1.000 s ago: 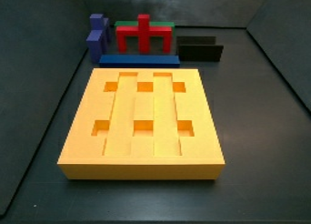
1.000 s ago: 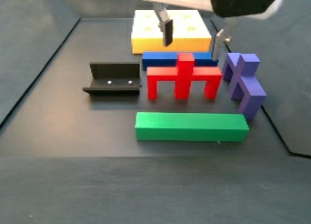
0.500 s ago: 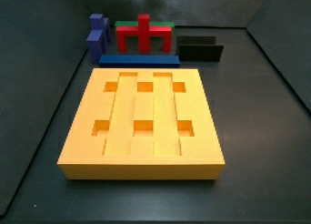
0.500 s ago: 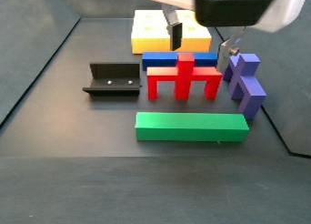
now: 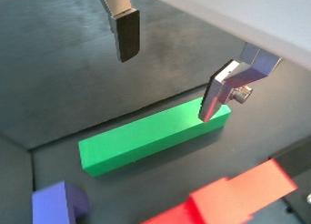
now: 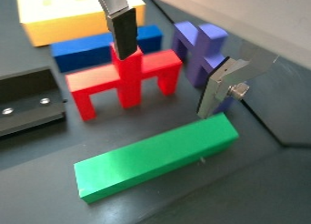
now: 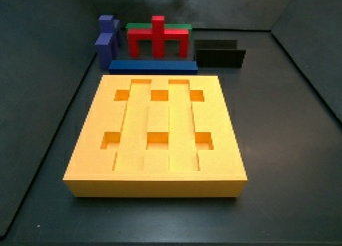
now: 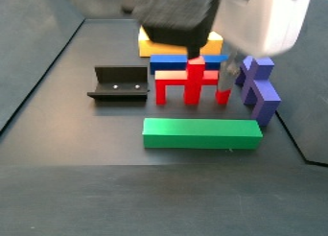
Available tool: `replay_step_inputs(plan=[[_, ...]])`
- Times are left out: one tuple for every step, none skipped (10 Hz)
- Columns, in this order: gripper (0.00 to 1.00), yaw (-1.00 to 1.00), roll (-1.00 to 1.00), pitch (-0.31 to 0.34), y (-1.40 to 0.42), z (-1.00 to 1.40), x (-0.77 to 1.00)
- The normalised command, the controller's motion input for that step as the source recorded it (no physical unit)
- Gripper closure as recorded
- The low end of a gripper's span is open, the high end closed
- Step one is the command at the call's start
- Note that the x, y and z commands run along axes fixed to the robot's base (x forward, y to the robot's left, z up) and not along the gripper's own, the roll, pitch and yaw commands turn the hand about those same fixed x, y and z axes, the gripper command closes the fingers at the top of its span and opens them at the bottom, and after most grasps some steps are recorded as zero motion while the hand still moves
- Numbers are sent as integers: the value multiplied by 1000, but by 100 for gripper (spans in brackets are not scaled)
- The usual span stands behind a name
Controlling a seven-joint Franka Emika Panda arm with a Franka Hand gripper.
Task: Pick up the green object. Move up. Move to above the board. Insert the green object.
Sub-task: Pick up the green object.
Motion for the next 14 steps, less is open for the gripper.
replay_step_inputs(plan=[[0, -846, -6, 19, 217, -717, 49], [0, -777, -11, 1, 269, -674, 57], [0, -674, -39, 0, 343, -640, 63], [0, -583, -94, 0, 374, -586, 83], [0, -540, -153, -23, 354, -440, 20], [0, -400, -206, -86, 140, -246, 0], [0, -186, -210, -99, 6, -220, 134], [0, -37, -214, -73, 9, -203, 323], [0, 0, -201, -101, 29, -306, 249], [0, 0, -180, -136, 0, -317, 69], [0, 0, -134, -121, 0, -277, 0], [0, 0, -127, -131, 0, -226, 0], [0, 0, -61, -107, -3, -143, -120], [0, 0, -51, -121, -51, -189, -143]])
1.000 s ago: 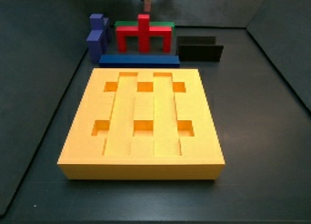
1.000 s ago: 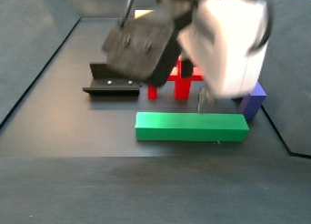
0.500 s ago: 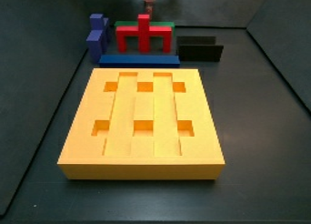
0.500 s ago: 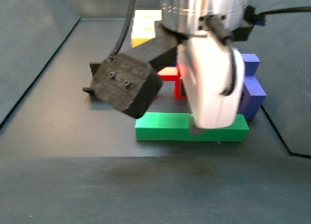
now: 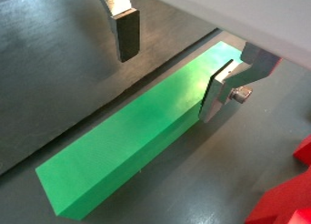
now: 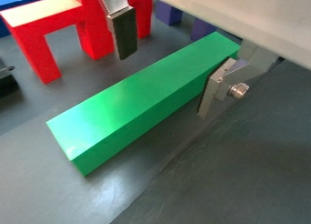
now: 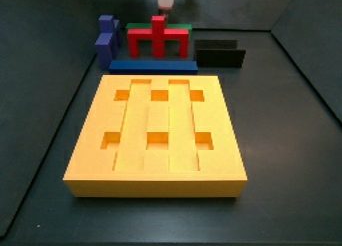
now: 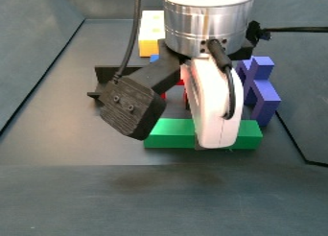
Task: Pick up the green object. Move up. Move to above the board. Insert the green object.
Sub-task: Pick up the green object.
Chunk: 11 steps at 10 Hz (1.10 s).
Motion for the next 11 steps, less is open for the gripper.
replay_step_inputs(plan=[[0, 0, -80, -160, -46, -249, -163], [0, 0, -83, -150, -26, -214, -83], [0, 0, -83, -129, -37, -189, 0], [0, 0, -71, -130, -37, -246, 0], [0, 0, -59, -114, -40, -266, 0], [0, 0, -67, -119, -46, -237, 0], [0, 0, -64, -109, -9, -211, 0], [0, 0, -44, -80, 0, -109, 0], [0, 0, -4, 0, 3, 0, 0], [0, 0, 0, 0, 0, 0, 0], [100, 0, 0, 0, 0, 0, 0]])
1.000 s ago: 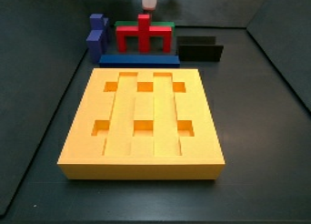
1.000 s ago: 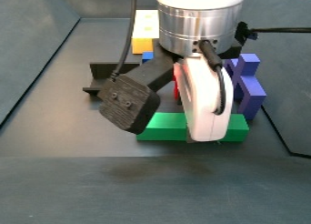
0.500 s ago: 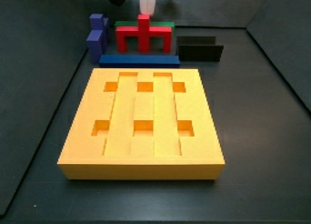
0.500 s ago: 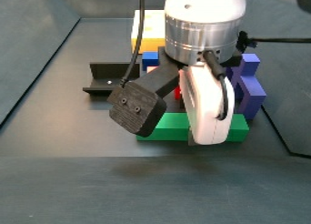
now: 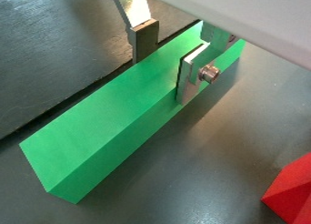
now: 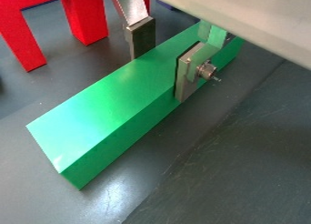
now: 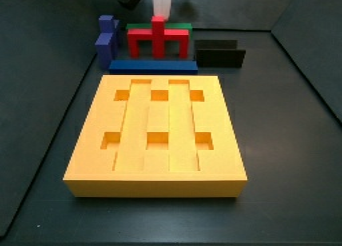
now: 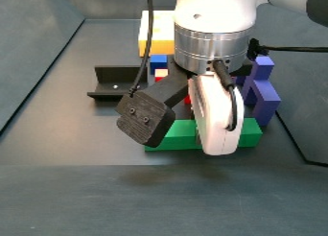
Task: Pick up the green object. Move up. Move to above the board. Insert the green object.
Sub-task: Pick up the green object.
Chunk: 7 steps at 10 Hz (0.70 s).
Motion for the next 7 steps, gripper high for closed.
replay_step_inputs(plan=[[100, 0, 0, 0, 0, 0, 0], [100, 0, 0, 0, 0, 0, 0], [100, 0, 0, 0, 0, 0, 0], [100, 0, 0, 0, 0, 0, 0], [100, 0, 0, 0, 0, 0, 0], [100, 0, 0, 0, 0, 0, 0], [100, 0, 0, 0, 0, 0, 0]])
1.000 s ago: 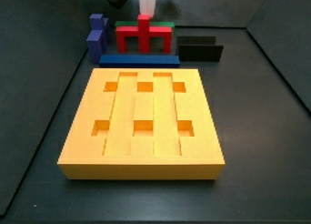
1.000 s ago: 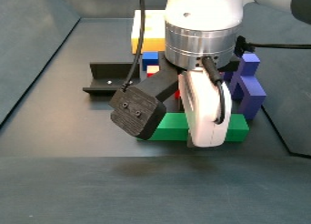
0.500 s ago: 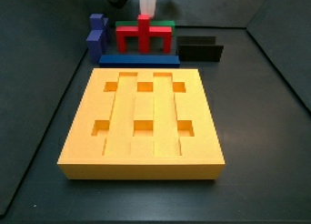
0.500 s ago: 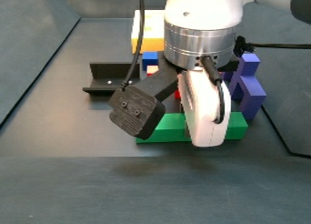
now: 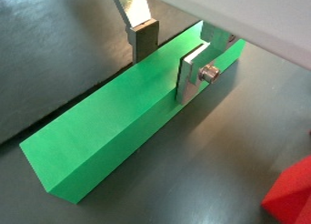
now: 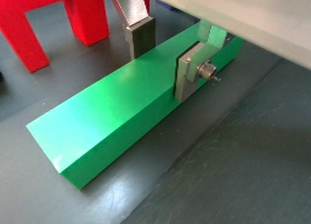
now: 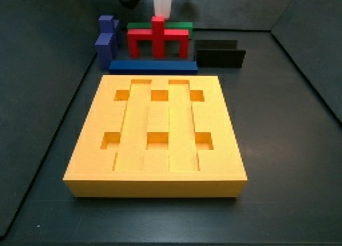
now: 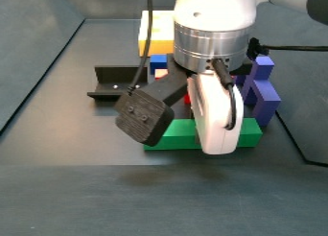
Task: Pick up the green object. Move up. Move to above the board. Insert the green object.
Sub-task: Pick up the green object, then move up.
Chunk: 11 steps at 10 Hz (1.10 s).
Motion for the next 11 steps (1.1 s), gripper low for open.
replay_step_inputs(plan=[[100, 0, 0, 0, 0, 0, 0], [100, 0, 0, 0, 0, 0, 0], [100, 0, 0, 0, 0, 0, 0], [100, 0, 0, 0, 0, 0, 0], [100, 0, 0, 0, 0, 0, 0], [100, 0, 0, 0, 0, 0, 0], [100, 0, 0, 0, 0, 0, 0], [100, 0, 0, 0, 0, 0, 0], [100, 0, 0, 0, 0, 833, 0], [100, -20, -8, 11, -42, 817, -20], [100, -26, 2, 25, -45, 649, -64]])
